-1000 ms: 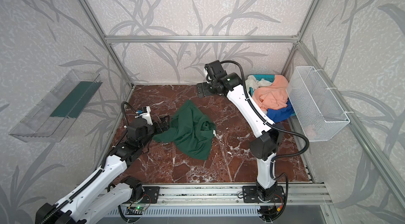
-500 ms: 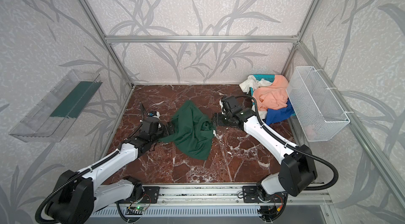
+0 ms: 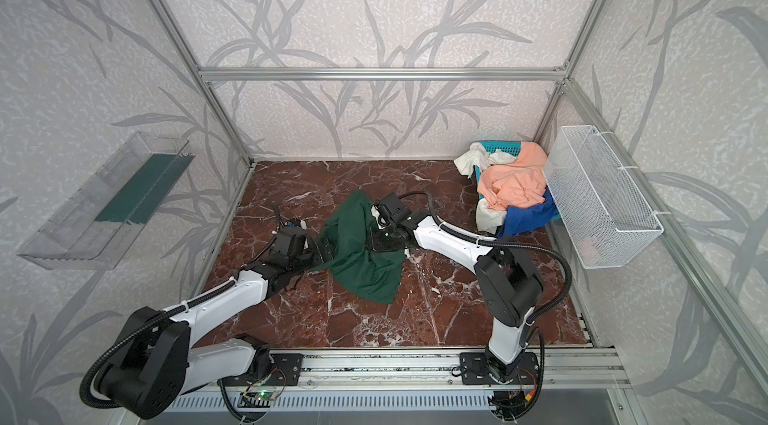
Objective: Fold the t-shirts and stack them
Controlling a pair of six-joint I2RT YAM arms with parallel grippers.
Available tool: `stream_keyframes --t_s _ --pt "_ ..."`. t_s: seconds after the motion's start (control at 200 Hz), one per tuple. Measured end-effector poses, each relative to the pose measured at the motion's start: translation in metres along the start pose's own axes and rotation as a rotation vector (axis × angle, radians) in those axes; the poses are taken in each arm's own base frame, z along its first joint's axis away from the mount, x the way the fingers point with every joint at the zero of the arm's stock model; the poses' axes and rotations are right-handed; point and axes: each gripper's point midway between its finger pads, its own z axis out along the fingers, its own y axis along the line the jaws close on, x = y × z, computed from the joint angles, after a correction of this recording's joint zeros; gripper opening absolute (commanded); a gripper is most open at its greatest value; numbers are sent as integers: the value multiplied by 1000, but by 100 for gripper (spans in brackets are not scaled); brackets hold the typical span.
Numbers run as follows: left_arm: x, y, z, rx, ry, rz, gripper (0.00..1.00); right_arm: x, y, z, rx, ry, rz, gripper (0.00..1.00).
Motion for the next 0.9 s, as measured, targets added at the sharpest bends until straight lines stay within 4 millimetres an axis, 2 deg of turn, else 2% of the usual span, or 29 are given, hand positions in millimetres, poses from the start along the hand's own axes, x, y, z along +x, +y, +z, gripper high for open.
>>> stream_keyframes --t_s 0.11,0.215,0.45,0.62,0.71,0.87,0.9 --pt "-3 -2 -3 10 -14 -1 99 -9 -5 12 58 21 6 38" --pt "-6 -3 -7 16 -28 -2 99 -11 -11 14 127 35 -4 38" --pt "-8 -1 -14 16 -52 -3 99 3 -27 7 251 79 -11 38" --pt "-2 7 -13 -4 -53 -2 99 19 -37 10 259 107 20 36" --pt "1 11 -11 -12 -48 -2 99 24 -35 17 230 121 45 35" --pt "2 11 -11 -12 -48 -2 99 17 -25 24 178 99 61 30" --pt "2 11 -11 -13 -47 -1 99 15 -25 25 176 96 61 27"
